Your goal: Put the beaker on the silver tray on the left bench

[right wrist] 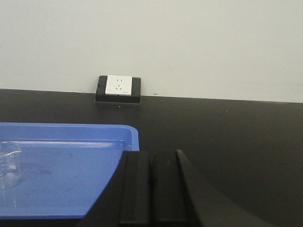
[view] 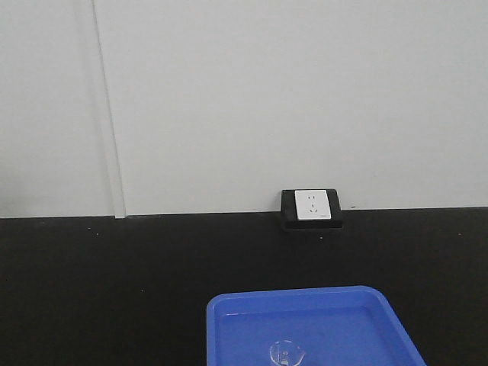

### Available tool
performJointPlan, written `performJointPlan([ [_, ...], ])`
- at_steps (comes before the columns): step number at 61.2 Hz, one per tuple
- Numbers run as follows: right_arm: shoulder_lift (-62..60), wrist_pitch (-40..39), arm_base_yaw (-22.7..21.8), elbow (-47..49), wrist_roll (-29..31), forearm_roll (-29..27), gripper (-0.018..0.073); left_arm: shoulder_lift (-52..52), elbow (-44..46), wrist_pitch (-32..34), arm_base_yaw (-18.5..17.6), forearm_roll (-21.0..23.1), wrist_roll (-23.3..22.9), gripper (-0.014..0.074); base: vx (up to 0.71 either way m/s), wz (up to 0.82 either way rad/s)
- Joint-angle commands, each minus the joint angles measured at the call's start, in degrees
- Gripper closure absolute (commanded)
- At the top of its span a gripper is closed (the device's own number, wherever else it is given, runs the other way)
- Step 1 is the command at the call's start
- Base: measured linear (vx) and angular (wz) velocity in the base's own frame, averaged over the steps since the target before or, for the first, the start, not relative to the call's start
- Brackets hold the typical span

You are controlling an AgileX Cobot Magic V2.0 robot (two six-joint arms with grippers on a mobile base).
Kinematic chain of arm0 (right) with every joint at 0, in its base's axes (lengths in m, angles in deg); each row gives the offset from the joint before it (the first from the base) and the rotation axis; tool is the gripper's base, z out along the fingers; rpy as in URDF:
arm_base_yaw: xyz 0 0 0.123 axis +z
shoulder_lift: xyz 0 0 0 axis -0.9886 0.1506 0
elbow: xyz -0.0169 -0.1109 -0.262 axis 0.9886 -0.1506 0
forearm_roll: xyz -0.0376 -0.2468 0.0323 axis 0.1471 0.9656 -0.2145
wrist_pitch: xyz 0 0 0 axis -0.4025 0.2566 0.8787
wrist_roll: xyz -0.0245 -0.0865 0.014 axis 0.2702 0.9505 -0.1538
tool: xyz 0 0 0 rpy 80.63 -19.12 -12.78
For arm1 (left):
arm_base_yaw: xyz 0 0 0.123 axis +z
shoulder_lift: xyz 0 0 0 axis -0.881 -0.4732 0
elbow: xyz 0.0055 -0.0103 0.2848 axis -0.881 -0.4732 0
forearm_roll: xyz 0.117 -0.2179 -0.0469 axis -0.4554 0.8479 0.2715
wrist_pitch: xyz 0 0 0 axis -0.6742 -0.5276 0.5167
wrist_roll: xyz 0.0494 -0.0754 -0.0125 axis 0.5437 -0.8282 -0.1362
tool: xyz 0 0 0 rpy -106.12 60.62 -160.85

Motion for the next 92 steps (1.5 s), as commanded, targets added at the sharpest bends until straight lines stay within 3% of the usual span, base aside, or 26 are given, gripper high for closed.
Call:
performJointPlan([
  [1,-0.7,-4.5,-0.3,-0.3,0.3,0.2,0.0571,0.5,-1.2,4.9,-0.1,0.2,0.0,0.0595,0.00,0.00],
  [62,-0.7,-4.5,-0.3,-0.3,0.3,0.2,0.0571,0.5,-1.2,4.2,-0.1,0.3,0.0,0.0595,0.00,0.00],
  [73,-0.7,-4.5,-0.3,-0.3,0.3,0.2,0.0571,0.5,-1.2,4.7,-0.1,3.9,0.0,0.0595,0.00,0.00],
  [92,-0.7,-4.9,-0.3,-0.3,0.2,0.2,0.0571,0.5,-1.2,4.8,-0.1,2.6,0.0,0.0595,0.00,0.00],
])
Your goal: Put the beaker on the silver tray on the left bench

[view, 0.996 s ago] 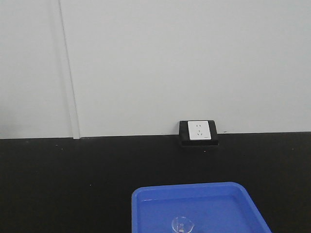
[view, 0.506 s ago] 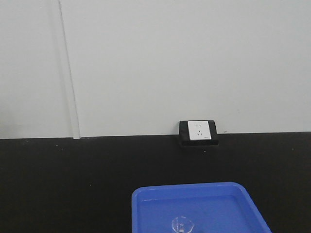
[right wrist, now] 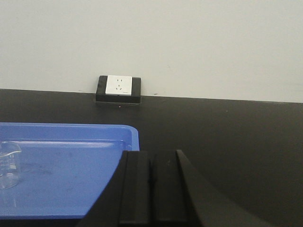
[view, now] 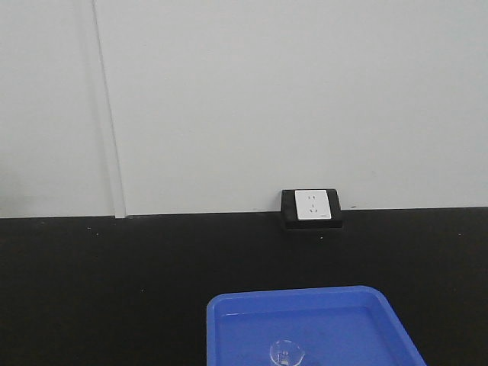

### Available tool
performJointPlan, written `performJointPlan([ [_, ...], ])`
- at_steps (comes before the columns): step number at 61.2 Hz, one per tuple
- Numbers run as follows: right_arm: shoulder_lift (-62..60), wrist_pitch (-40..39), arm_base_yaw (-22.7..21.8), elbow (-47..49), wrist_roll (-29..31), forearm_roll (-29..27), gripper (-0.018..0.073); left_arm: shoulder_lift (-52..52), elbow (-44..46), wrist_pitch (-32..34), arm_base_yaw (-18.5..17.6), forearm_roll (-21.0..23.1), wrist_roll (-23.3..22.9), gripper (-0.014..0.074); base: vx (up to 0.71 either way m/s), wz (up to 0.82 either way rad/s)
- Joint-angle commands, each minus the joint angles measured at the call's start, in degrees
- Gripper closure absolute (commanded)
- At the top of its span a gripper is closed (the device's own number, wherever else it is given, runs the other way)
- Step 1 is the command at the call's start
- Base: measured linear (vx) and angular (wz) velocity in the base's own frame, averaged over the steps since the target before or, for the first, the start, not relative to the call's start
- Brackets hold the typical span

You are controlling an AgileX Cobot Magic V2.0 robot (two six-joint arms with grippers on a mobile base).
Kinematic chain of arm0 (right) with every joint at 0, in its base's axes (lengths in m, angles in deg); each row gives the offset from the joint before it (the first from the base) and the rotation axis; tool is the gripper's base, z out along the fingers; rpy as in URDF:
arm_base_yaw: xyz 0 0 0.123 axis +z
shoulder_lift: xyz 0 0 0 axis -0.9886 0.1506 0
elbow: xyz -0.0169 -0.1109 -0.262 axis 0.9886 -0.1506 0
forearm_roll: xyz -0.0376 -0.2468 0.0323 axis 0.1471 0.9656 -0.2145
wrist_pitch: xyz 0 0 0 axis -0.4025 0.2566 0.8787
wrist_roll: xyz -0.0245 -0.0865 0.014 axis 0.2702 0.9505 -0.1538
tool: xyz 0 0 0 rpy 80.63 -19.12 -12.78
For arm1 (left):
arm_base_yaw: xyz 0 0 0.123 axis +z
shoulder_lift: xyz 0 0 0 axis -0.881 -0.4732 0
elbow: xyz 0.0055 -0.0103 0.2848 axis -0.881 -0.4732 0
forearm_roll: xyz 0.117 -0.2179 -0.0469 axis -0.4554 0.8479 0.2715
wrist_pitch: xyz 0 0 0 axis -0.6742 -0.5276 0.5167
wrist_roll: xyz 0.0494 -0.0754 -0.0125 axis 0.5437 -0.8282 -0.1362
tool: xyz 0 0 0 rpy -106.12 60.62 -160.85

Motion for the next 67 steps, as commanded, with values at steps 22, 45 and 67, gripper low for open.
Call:
performJointPlan([
  [22,-0.7,-8.3,-0.3,-0.3,-2.0,-0.4,0.0571,0.5,-1.2,4.6,-0.1,-4.1,0.0,0.0595,0.00,0.00],
  [45,3.0,-8.2,-0.3,9.5,-3.0,-0.4,0.0571,0.5,-1.2,4.6,-0.1,-4.1,0.0,0.0595,0.00,0.00],
  [67,22.0,-9.9,-0.3,17.5,-2.9,0.4,0.0568,0.5,-1.2,4.2,-0.1,-4.1,0.0,0.0595,0.00,0.00],
])
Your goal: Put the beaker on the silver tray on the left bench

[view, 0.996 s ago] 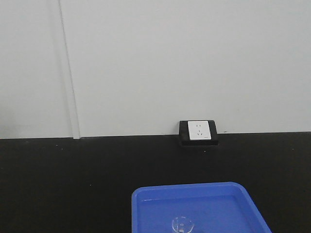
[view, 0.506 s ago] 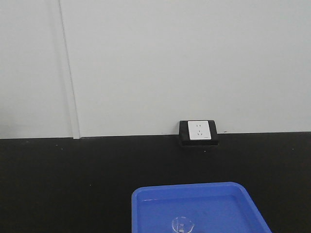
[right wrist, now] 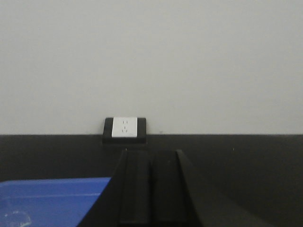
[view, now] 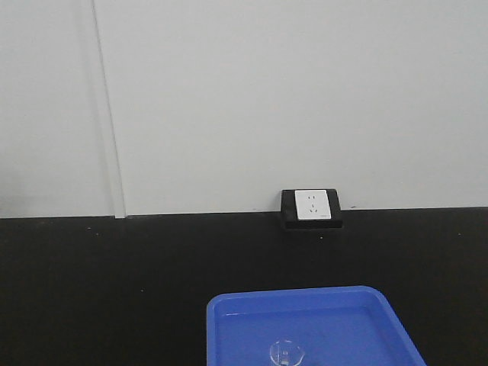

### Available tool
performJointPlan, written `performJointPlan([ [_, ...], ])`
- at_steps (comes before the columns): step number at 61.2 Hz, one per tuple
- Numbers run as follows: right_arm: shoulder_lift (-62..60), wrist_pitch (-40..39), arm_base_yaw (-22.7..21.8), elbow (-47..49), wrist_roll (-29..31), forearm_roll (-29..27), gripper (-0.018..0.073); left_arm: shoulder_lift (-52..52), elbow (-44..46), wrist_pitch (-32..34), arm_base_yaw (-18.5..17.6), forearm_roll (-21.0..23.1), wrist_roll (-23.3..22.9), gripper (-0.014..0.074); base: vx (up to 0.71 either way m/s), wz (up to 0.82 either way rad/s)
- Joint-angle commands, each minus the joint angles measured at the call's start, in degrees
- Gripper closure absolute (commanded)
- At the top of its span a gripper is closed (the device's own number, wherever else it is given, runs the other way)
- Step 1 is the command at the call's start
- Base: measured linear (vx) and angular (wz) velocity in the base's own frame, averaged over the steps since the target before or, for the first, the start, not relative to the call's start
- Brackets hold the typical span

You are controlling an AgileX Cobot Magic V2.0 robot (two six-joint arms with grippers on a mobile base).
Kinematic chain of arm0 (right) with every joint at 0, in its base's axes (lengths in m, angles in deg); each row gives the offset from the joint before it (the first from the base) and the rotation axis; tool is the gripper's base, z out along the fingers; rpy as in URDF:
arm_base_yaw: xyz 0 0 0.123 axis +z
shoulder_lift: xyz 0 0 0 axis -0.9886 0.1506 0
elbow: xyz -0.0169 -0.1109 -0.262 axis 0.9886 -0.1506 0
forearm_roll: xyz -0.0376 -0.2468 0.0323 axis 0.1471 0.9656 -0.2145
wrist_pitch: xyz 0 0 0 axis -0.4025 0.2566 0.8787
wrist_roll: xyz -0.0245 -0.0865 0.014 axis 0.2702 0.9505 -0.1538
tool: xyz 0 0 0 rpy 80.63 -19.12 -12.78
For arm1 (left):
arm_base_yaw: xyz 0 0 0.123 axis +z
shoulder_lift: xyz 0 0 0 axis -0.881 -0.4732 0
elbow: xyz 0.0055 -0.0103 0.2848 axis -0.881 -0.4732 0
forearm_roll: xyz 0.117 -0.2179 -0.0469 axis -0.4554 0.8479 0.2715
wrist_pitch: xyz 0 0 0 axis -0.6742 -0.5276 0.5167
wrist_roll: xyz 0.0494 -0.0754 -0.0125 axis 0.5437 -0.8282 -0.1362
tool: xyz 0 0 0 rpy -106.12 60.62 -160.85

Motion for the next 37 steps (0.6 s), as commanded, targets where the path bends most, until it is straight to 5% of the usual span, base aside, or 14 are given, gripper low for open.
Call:
performJointPlan([
  [1,5.0,-5.0,-0.3,2.0,-0.1,0.6,0.0567,0.5,-1.2,4.2,-0.1,-0.2,0.0,0.0595,0.00,0.00],
  [24,16.5,-5.3,-0.3,2.0,-0.1,0.6,0.0545,0.5,-1.2,4.2,-0.1,-0.2,0.0,0.0595,0.00,0.00],
  [37,20.7,-6.0,-0.3,2.0,-0.1,0.6,0.0452,0.5,-1.2,4.2,-0.1,-0.2,0.0,0.0595,0.00,0.00],
])
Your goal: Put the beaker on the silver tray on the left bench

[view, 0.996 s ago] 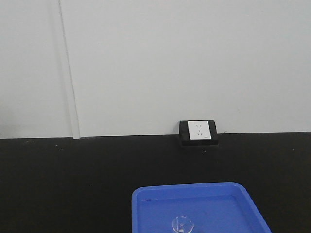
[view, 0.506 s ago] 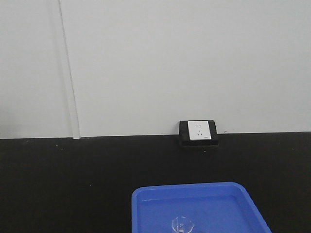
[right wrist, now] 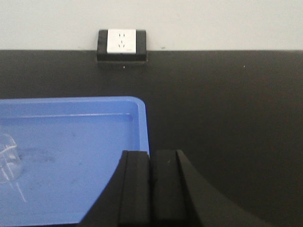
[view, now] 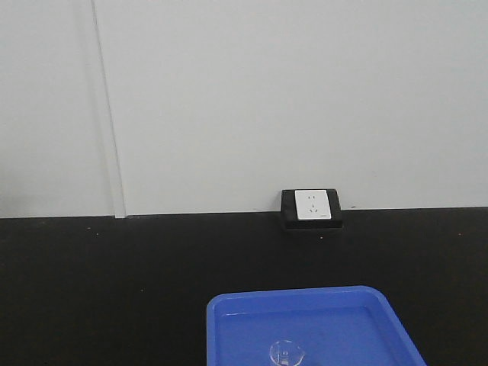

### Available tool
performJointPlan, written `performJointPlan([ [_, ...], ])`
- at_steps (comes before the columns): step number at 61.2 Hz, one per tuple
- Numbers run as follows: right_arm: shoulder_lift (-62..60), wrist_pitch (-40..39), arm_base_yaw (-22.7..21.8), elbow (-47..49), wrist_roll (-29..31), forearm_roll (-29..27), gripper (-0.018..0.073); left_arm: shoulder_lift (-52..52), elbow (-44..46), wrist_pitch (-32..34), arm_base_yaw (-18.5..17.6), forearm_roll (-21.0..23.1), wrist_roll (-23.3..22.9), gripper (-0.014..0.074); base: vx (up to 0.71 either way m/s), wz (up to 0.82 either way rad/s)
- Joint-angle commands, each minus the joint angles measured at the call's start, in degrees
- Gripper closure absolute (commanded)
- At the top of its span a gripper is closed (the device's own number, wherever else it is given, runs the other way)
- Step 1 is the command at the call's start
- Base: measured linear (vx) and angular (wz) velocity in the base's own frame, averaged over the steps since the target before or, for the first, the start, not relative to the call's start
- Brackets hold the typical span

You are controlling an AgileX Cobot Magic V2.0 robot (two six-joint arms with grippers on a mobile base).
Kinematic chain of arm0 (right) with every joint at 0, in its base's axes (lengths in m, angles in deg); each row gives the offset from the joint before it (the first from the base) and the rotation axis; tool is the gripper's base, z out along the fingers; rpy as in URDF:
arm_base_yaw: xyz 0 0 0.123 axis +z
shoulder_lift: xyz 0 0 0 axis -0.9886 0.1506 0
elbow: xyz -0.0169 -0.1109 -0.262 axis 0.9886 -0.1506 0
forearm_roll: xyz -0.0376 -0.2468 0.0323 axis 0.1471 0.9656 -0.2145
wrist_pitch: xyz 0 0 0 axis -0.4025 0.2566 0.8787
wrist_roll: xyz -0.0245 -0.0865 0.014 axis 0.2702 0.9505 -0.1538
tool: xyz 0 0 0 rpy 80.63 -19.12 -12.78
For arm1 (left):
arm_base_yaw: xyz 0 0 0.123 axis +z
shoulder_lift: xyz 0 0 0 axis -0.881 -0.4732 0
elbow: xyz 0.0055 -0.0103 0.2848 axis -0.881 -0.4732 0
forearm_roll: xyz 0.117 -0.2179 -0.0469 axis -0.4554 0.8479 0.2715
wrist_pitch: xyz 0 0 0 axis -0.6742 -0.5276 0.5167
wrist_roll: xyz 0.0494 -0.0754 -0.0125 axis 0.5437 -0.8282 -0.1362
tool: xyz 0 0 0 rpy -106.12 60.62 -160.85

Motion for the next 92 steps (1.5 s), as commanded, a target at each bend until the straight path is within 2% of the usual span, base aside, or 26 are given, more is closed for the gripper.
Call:
performJointPlan([
  [1,1.9,-5.8,-0.3,2.0,-0.1,0.5,0.0442,0.5,-1.2,4.2,-0.1,-0.2,0.0,0.0595,0.00,0.00],
  [25,11.1,-16.5,-0.3,2.0,-0.1,0.5,0.0081,0.5,-1.2,4.2,-0.1,-0.2,0.0,0.0595,0.00,0.00],
  [34,16.7,-20.9,0.1,2.0,0.0,1.3,0.0033,0.5,-1.2,4.2,-0.1,-0.2,0.0,0.0595,0.00,0.00],
  [41,22.8,-27.4,0.1,2.0,-0.2,7.9,0.0032,0.5,-1.2,4.2,-0.1,-0.2,0.0,0.0595,0.00,0.00],
  [55,37.4,-50.1,0.1,2.0,-7.3,32.7,0.0031,0.5,-1.2,4.2,-0.1,-0.2,0.0,0.0595,0.00,0.00],
  [58,40.9,-54.0,0.1,2.5,-7.8,36.6,0.0027,0.5,-1.2,4.2,-0.1,-0.2,0.0,0.0595,0.00,0.00],
  [62,45.5,-57.3,0.1,3.4,-7.7,39.0,0.0012,0.5,-1.2,4.2,-0.1,-0.2,0.0,0.0595,0.00,0.00],
  [73,55.8,-58.4,1.6,9.1,-7.7,39.4,-0.0057,0.5,-1.2,4.2,-0.1,-0.2,0.0,0.0595,0.00,0.00],
  [83,62.9,-55.9,8.2,15.8,-7.2,39.1,-0.0070,0.5,-1.2,4.2,-0.1,-0.2,0.0,0.0595,0.00,0.00],
  [92,68.6,-51.2,12.4,21.2,-6.8,34.1,-0.0067,0.5,-1.2,4.2,-0.1,-0.2,0.0,0.0595,0.00,0.00],
])
